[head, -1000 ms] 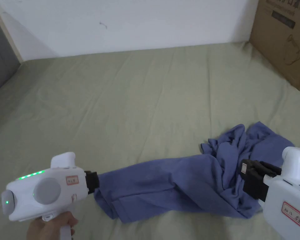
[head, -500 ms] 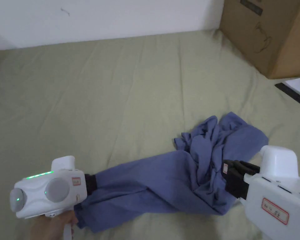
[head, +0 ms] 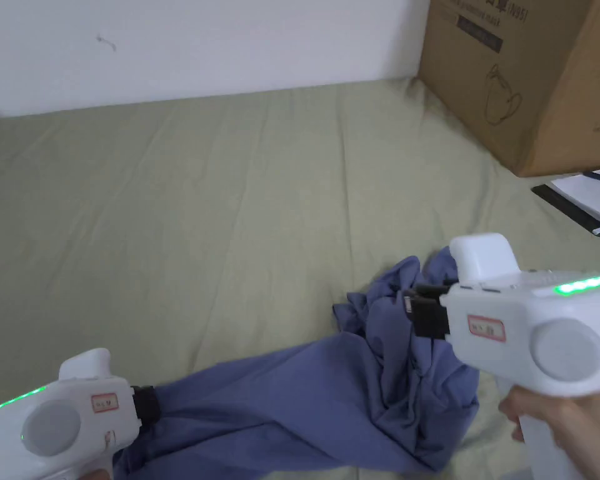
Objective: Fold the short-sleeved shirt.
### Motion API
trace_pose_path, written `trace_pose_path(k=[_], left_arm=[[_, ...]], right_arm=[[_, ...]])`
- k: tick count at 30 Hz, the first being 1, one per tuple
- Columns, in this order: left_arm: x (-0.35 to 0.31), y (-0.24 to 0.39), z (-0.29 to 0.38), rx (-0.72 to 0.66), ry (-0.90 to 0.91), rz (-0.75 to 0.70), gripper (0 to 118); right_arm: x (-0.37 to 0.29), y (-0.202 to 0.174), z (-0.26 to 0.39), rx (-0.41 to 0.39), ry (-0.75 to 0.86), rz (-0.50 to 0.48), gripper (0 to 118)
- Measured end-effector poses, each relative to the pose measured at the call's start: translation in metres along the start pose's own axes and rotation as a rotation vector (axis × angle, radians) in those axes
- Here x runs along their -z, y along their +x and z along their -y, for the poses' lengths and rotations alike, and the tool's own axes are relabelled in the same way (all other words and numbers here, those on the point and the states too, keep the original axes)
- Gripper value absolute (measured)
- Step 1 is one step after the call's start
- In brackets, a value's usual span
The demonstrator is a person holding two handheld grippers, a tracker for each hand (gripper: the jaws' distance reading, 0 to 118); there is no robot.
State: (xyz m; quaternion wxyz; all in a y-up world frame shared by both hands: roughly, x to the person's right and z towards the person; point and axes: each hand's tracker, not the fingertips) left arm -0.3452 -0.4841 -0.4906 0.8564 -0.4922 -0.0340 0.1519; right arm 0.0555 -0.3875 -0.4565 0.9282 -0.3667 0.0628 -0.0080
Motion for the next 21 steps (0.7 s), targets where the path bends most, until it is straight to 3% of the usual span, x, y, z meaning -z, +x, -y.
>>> trace_pose_path(k=[3, 4, 7, 9, 15, 16, 17, 19, 21], left_arm=[[-0.004, 0.002, -0.001, 0.008, 0.002, -0.005, 1], [-0.007, 0.002, -0.001, 0.018, 0.005, -0.009, 1], [-0.027, 0.006, 0.000, 0.067, 0.048, -0.003, 1], [-0.043, 0.007, 0.000, 0.069, 0.085, 0.008, 1], [-0.068, 0.008, -0.005, 0.074, 0.125, 0.042, 1], [-0.068, 0.009, -0.005, 0.080, 0.125, 0.041, 1], [-0.068, 0.009, -0.004, 0.084, 0.127, 0.044, 1], [-0.068, 0.009, -0.005, 0.082, 0.122, 0.048, 1], [-0.068, 0.010, -0.005, 0.086, 0.125, 0.045, 1]], right_arm=[[0.042, 0.011, -0.034, -0.063, -0.108, 0.018, 75], [0.056, 0.014, -0.042, -0.092, -0.140, 0.025, 83], [0.096, 0.019, -0.060, -0.201, -0.244, 0.013, 84], [0.120, 0.024, -0.067, -0.225, -0.349, -0.006, 85], [0.171, 0.044, -0.068, -0.044, -0.456, -0.031, 84], [0.177, 0.045, -0.064, -0.039, -0.487, -0.061, 81], [0.184, 0.044, -0.058, -0.052, -0.520, -0.074, 66], [0.189, 0.035, -0.051, -0.111, -0.521, -0.007, 43], [0.183, 0.029, -0.053, -0.114, -0.502, -0.050, 11]])
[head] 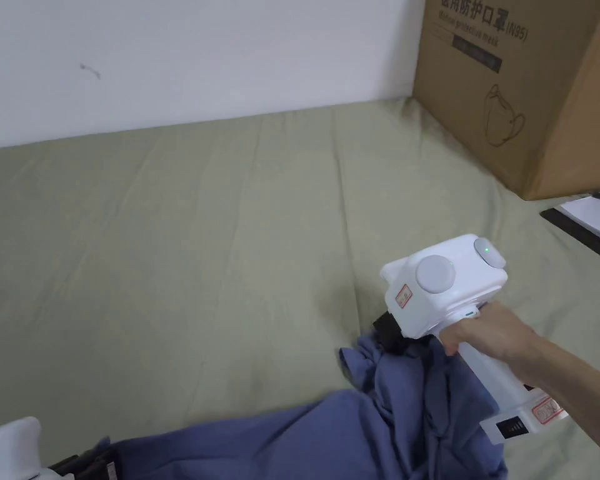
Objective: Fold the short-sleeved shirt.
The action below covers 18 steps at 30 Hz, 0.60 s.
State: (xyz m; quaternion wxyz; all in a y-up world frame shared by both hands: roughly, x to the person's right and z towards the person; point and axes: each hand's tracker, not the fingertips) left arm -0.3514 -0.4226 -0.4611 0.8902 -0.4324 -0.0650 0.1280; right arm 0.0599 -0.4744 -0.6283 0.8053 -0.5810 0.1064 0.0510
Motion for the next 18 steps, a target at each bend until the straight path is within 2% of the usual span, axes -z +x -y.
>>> trace_pose_path(k=[1, 2, 3, 5, 10, 11, 18], left_arm=[[-0.001, 0.000, 0.000, 0.004, 0.000, -0.008, 1], [-0.001, 0.000, -0.001, 0.012, 0.001, -0.016, 1], [-0.002, 0.000, -0.002, 0.015, 0.002, -0.021, 1], [-0.008, -0.001, -0.007, 0.013, 0.007, -0.020, 1], [-0.024, -0.003, -0.030, 0.031, 0.049, -0.018, 1], [-0.028, -0.002, -0.038, 0.042, 0.069, -0.022, 1], [-0.089, 0.008, -0.108, 0.102, 0.274, -0.116, 1]], right_arm=[[-0.003, -0.003, 0.000, -0.004, -0.010, -0.057, 11], [-0.004, -0.007, -0.001, -0.022, -0.007, 0.008, 11], [-0.005, -0.009, -0.001, -0.059, -0.015, 0.025, 11], [-0.016, -0.007, -0.004, -0.045, -0.004, 0.015, 11], [-0.084, 0.012, -0.017, 0.107, 0.183, -0.081, 11], [-0.105, 0.015, -0.020, 0.119, 0.231, -0.108, 11], [-0.264, 0.036, -0.023, 0.174, 0.550, -0.125, 11]])
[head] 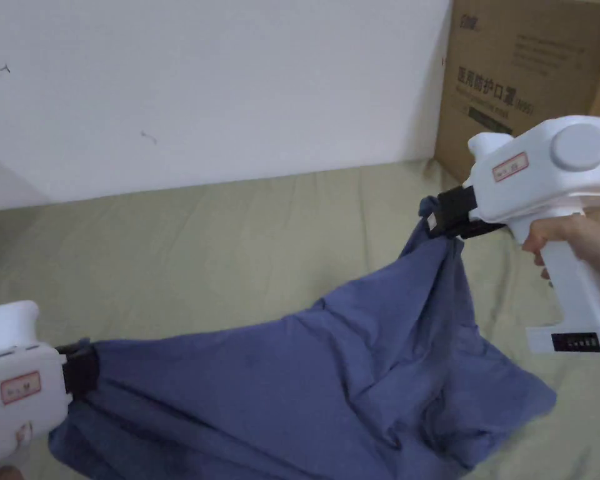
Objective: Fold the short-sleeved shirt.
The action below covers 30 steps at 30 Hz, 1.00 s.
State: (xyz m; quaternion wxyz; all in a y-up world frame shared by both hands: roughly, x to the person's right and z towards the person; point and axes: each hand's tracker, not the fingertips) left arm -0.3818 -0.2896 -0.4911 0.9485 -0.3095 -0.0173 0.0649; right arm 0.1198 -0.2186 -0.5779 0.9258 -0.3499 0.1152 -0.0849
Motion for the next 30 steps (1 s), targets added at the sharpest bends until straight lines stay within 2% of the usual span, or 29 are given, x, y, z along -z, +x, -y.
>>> trace_pose_path(k=[6, 8, 12, 17, 18, 22, 30], left_arm=[[-0.055, 0.002, -0.064, 0.022, 0.177, -0.054, 1], [-0.071, 0.004, -0.083, 0.028, 0.210, -0.038, 1], [-0.092, 0.013, -0.121, 0.047, 0.256, -0.033, 1], [-0.104, 0.021, -0.163, 0.070, 0.310, -0.053, 1], [-0.103, 0.022, -0.172, 0.076, 0.313, -0.059, 1], [-0.090, 0.025, -0.212, 0.086, 0.310, -0.081, 1], [-0.058, 0.037, -0.310, 0.096, 0.370, -0.132, 1]], right_arm=[[-0.101, 0.008, -0.041, 0.097, 0.224, -0.064, 11], [-0.127, 0.006, -0.046, 0.098, 0.258, -0.085, 11], [-0.159, -0.003, -0.056, 0.083, 0.294, -0.065, 11], [-0.170, -0.011, -0.080, 0.118, 0.327, -0.059, 11], [-0.169, -0.026, -0.082, 0.128, 0.333, -0.064, 11], [-0.156, -0.027, -0.117, 0.164, 0.344, -0.062, 11], [-0.125, -0.039, -0.195, 0.172, 0.355, -0.028, 11]])
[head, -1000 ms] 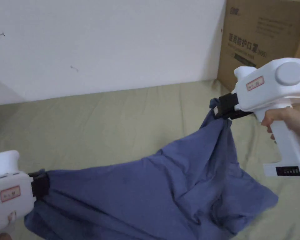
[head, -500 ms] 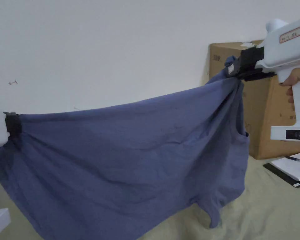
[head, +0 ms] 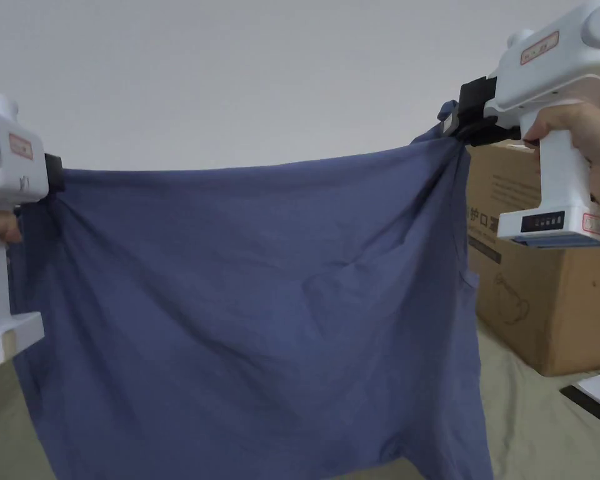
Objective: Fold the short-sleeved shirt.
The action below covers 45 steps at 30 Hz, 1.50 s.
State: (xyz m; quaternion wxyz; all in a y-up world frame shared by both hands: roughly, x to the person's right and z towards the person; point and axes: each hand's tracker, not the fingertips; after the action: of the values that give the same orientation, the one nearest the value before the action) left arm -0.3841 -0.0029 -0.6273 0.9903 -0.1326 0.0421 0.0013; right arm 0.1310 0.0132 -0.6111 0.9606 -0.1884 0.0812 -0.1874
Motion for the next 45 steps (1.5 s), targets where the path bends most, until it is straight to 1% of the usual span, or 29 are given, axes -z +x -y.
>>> trace_pose_path(k=[3, 4, 6, 8, 11, 15, 18, 20, 24, 26, 29, 32, 33, 34, 36, 37, 39, 41, 42, 45], left_arm=[[0.021, 0.001, -0.027, 0.011, 0.024, -0.012, 1], [0.028, 0.001, -0.036, 0.025, 0.034, -0.018, 1], [0.038, 0.001, -0.053, 0.030, 0.056, -0.033, 1], [0.049, 0.001, -0.070, 0.012, 0.085, -0.048, 1], [0.061, 0.005, -0.086, 0.026, 0.116, -0.059, 1], [0.078, 0.016, -0.095, 0.084, 0.137, -0.072, 1], [0.099, 0.019, -0.091, 0.058, 0.145, -0.054, 1], [0.119, 0.022, -0.081, 0.044, 0.126, -0.049, 1], [0.167, 0.034, -0.034, 0.108, 0.063, -0.065, 1], [0.195, 0.038, -0.001, 0.129, -0.013, -0.068, 1], [0.237, 0.040, 0.066, 0.094, -0.140, -0.055, 1], [0.270, 0.040, 0.150, 0.073, -0.291, -0.050, 1], [0.275, 0.038, 0.178, 0.066, -0.339, -0.036, 1], [0.281, 0.036, 0.209, 0.028, -0.392, -0.033, 1], [0.283, 0.031, 0.262, -0.018, -0.492, -0.007, 1], [0.284, 0.028, 0.287, -0.043, -0.536, 0.017, 1], [0.279, 0.025, 0.330, 0.000, -0.625, 0.051, 1], [0.266, 0.024, 0.362, 0.029, -0.666, 0.020, 1], [0.258, 0.021, 0.375, 0.009, -0.667, 0.044, 1], [0.232, 0.004, 0.395, -0.051, -0.682, 0.056, 1]], right_arm=[[0.017, -0.009, -0.024, 0.012, 0.031, -0.002, 11], [0.028, -0.004, -0.039, 0.022, 0.037, -0.006, 11], [0.036, -0.009, -0.054, 0.019, 0.051, -0.016, 11], [0.043, -0.014, -0.069, 0.002, 0.067, -0.022, 11], [0.053, -0.019, -0.083, -0.026, 0.090, -0.014, 11], [0.068, -0.018, -0.093, -0.034, 0.095, 0.002, 11], [0.090, -0.011, -0.089, -0.043, 0.071, 0.043, 11], [0.107, -0.006, -0.077, -0.035, 0.054, 0.053, 11], [0.155, 0.014, -0.043, -0.045, -0.025, 0.102, 11], [0.185, 0.028, -0.018, -0.037, -0.089, 0.135, 11], [0.231, 0.054, 0.031, -0.015, -0.195, 0.164, 11], [0.273, 0.086, 0.094, 0.006, -0.308, 0.206, 11], [0.284, 0.096, 0.117, 0.010, -0.353, 0.221, 11], [0.294, 0.108, 0.145, 0.028, -0.408, 0.247, 11], [0.308, 0.130, 0.195, 0.035, -0.532, 0.262, 11], [0.311, 0.140, 0.222, 0.048, -0.581, 0.269, 11], [0.310, 0.159, 0.272, 0.089, -0.649, 0.294, 11], [0.300, 0.172, 0.310, 0.140, -0.684, 0.264, 11], [0.292, 0.177, 0.326, 0.157, -0.703, 0.258, 11], [0.260, 0.184, 0.352, 0.106, -0.718, 0.240, 11]])
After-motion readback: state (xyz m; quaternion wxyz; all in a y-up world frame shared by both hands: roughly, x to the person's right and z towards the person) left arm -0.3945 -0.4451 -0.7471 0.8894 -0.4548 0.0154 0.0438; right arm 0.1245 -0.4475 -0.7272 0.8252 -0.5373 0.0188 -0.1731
